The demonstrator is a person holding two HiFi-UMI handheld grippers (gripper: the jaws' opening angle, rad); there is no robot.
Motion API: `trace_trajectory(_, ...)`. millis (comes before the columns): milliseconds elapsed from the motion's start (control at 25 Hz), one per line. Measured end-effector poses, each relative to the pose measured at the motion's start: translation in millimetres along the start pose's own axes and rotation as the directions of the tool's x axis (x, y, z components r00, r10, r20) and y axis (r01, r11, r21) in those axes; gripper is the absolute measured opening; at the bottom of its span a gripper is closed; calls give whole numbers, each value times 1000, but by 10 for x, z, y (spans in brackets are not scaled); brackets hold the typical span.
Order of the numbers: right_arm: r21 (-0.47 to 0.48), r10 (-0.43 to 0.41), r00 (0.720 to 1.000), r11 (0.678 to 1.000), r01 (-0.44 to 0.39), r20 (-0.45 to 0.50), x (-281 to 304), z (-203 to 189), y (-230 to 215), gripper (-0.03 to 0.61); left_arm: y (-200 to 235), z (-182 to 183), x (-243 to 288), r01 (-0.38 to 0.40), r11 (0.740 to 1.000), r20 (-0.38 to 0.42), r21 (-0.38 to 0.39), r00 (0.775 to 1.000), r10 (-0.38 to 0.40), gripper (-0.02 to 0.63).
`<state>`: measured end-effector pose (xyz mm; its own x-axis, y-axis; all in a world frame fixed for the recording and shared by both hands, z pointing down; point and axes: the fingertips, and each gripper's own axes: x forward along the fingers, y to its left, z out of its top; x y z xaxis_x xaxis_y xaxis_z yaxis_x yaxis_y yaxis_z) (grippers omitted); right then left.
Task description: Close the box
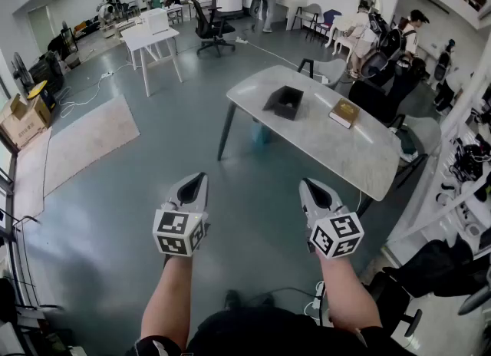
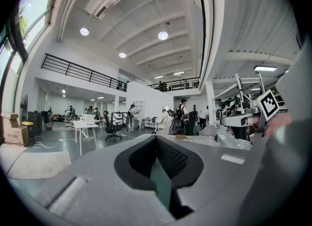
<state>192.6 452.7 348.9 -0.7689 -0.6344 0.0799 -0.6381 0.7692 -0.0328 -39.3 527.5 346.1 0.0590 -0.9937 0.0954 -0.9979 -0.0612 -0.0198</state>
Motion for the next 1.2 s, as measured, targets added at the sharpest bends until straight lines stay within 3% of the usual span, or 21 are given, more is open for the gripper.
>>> trace_trajectory(160,-6,25,999,1000,-25,-24,-34,-101,81,0,-23,-124,-34,-13,1000,-45,11,999,13,9)
trace_trajectory(400,-10,41,999,999,-41,-32,-50,-171,89,0,-129,-201,-21,-2,1000,-43,-8,999,2,9)
trace_trajectory(600,-12,36,998,999,-36,-49,61,-187,149,0,-54,-291,-6,17,1000,-99,25,995,-14,9)
trace_trajectory(840,36,26,1000,999,-25,-17,420,-56,346,2,376,-142,-106,-1,1000,-38,-28,999,0,9)
trace_trajectory(1200,90,-3,997,996,10,-77,506,-436,593,2,968,-516,-382,-89,995,-58,-40,995,87,9)
